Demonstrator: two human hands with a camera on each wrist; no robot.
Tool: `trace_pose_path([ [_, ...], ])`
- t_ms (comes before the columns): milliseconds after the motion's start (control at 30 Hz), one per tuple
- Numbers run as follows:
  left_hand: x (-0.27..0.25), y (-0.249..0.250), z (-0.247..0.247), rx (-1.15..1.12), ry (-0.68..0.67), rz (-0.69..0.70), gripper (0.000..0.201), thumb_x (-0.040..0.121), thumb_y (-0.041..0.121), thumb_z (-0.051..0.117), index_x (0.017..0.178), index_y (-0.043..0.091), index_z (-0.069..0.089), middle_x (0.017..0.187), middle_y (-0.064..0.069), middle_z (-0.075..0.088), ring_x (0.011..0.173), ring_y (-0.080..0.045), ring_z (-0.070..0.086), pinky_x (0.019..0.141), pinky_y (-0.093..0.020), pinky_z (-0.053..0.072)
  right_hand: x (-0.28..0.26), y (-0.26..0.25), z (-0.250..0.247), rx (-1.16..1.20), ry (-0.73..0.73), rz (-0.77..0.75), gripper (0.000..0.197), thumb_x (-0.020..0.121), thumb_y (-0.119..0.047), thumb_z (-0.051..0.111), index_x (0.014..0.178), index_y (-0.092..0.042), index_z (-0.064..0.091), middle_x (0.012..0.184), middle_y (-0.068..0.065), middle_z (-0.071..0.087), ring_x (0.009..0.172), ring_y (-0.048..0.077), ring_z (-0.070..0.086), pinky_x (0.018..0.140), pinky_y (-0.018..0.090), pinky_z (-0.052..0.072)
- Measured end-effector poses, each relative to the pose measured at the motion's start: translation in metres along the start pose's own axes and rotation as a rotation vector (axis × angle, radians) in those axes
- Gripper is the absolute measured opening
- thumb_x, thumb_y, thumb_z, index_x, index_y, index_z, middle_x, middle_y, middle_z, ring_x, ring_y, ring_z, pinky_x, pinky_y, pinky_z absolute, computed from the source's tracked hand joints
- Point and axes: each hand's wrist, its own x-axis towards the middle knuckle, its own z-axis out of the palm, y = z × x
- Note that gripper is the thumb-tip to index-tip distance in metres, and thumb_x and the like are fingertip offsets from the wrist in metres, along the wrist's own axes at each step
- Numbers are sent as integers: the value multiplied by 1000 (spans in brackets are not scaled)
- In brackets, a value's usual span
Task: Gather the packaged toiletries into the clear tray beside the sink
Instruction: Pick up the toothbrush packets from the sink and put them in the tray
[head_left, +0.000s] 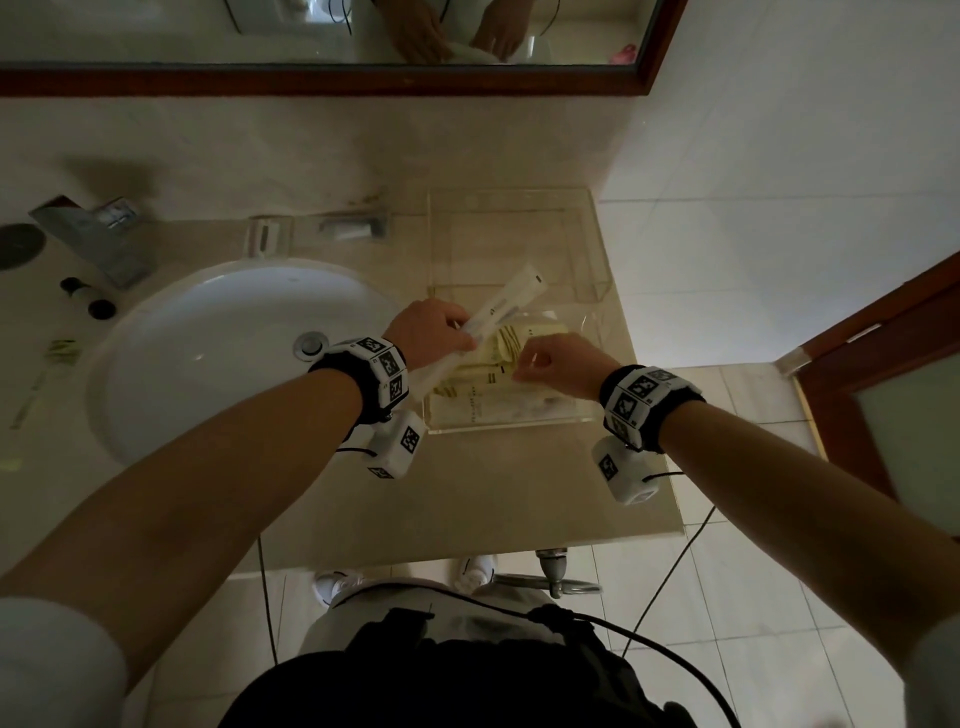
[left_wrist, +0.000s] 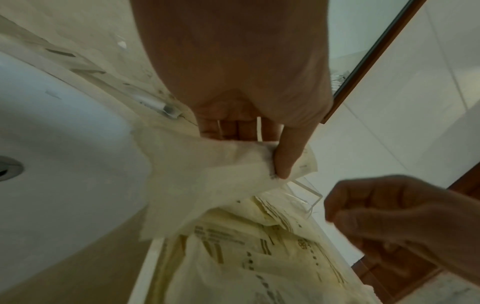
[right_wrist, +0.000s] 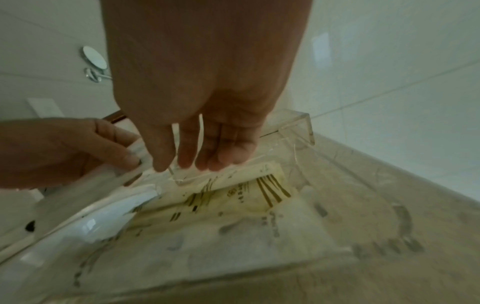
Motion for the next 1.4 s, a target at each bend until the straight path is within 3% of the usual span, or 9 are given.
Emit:
trace_pose_path([
  [100, 3, 5, 2, 44, -80, 16, 11, 84, 31, 68, 85, 20, 69, 70, 2, 59, 70, -17, 54, 59, -24, 39, 4, 4, -8, -63, 237, -70, 17, 87, -31, 64, 100, -22, 59, 80, -12, 52, 68, 7, 48, 66, 26, 44],
  [200, 6, 12, 4, 79, -156, 48, 18, 84, 33, 67, 97, 21, 71, 77, 4, 60, 74, -14, 54, 60, -21, 37, 6, 12, -11, -158, 355, -167, 39, 84, -25, 66, 121, -21, 54, 115, -3, 53, 102, 14, 50, 82, 32, 46],
  [367, 12, 21, 10, 102, -246, 70, 25, 82, 32, 70, 60, 29, 57, 60, 9, 49, 57, -8, 43, 60, -26, 32, 11, 22, -12, -287, 296, -133, 47, 88, -28, 60, 134, -24, 50, 136, 5, 47, 130, 26, 35, 106, 43, 29],
  [467, 11, 24, 12, 130, -283, 81, 19, 83, 32, 69, 66, 31, 60, 64, 10, 53, 61, -7, 47, 60, -25, 34, 12, 23, -12, -350, 205, -92, 32, 93, -29, 52, 125, -26, 58, 123, 3, 59, 121, 25, 44, 100, 40, 27],
  [533, 9, 23, 12, 134, -300, 73, 10, 84, 33, 69, 89, 24, 71, 80, 7, 63, 74, -11, 56, 70, -26, 42, 11, 22, -13, -334, 119, -38, 27, 95, -26, 46, 117, -24, 62, 108, 5, 67, 108, 25, 54, 99, 37, 26],
  [633, 8, 20, 10, 138, -288, 48, 29, 84, 24, 68, 112, 18, 69, 102, 1, 65, 93, -15, 60, 84, -29, 47, 9, 24, -14, -289, 45, 25, 25, 95, -24, 45, 113, -21, 63, 103, 5, 70, 102, 24, 59, 101, 36, 27],
  [1033, -1, 17, 15, 282, -267, 74, 31, 82, 10, 60, 111, 23, 58, 101, -4, 66, 92, -23, 62, 82, -34, 50, 6, 29, -12, -250, 3, 109, 23, 85, -26, 55, 105, -25, 66, 100, 1, 66, 87, 19, 56, 74, 27, 40],
  [1200, -1, 13, 16, 349, -214, 89, 24, 82, 12, 57, 99, 28, 59, 93, 4, 60, 84, -17, 57, 72, -28, 44, 8, 30, -9, -332, 79, 31, 30, 85, -30, 64, 113, -23, 63, 110, 2, 62, 105, 21, 51, 86, 31, 39],
  [1400, -6, 9, 21, 431, -251, 130, 33, 86, 28, 58, 119, 30, 58, 109, 3, 52, 95, -17, 55, 80, -30, 46, 3, 27, -2, -307, 33, -15, 33, 82, -34, 68, 114, -28, 62, 116, 3, 53, 115, 21, 43, 90, 34, 40],
])
